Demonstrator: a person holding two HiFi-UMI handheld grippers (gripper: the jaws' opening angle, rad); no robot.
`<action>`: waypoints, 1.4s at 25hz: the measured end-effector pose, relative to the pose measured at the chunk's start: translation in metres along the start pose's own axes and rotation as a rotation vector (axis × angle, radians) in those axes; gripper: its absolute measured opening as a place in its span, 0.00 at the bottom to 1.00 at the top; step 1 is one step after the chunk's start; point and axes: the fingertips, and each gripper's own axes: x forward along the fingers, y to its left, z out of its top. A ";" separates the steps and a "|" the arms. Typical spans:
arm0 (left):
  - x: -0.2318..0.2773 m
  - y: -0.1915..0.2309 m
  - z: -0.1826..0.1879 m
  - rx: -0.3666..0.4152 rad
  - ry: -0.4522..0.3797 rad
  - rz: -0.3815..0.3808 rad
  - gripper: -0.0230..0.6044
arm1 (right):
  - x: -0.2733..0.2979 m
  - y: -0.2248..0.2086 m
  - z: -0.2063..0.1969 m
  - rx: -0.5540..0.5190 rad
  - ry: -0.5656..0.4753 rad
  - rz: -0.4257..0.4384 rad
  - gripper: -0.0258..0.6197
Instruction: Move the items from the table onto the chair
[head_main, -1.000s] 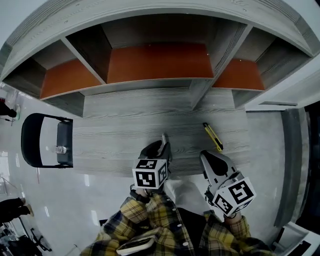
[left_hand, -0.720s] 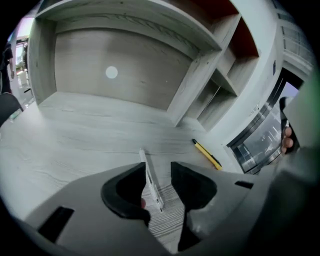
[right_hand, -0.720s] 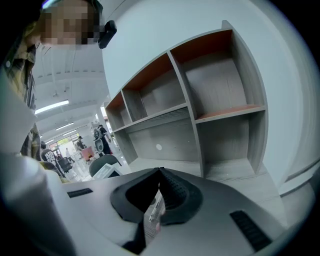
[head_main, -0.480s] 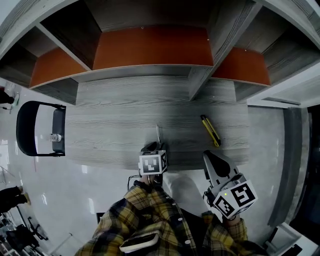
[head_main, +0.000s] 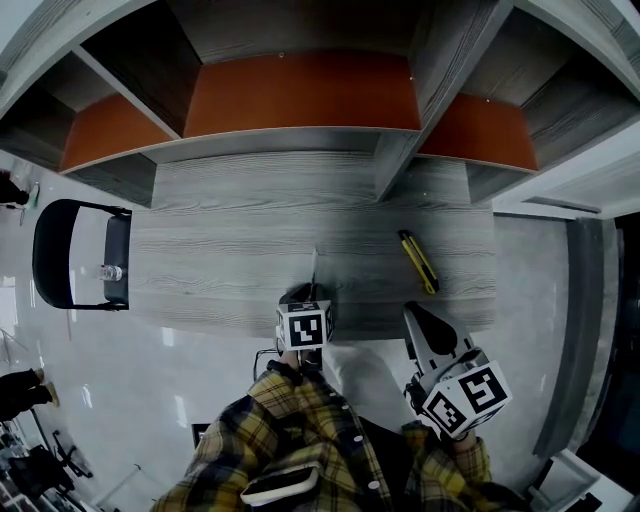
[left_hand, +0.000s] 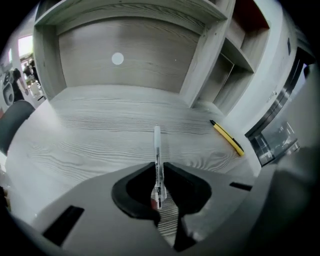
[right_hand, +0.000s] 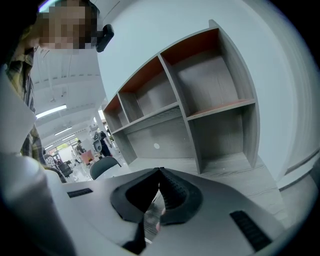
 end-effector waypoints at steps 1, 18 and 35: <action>-0.003 -0.001 0.002 -0.007 -0.004 -0.019 0.12 | 0.000 0.000 0.001 -0.002 -0.002 0.001 0.07; -0.174 0.091 0.060 -0.180 -0.368 0.031 0.12 | 0.084 0.110 0.021 -0.212 0.078 0.390 0.07; -0.263 0.411 -0.013 -0.371 -0.396 0.179 0.12 | 0.261 0.380 -0.027 -0.298 0.185 0.564 0.07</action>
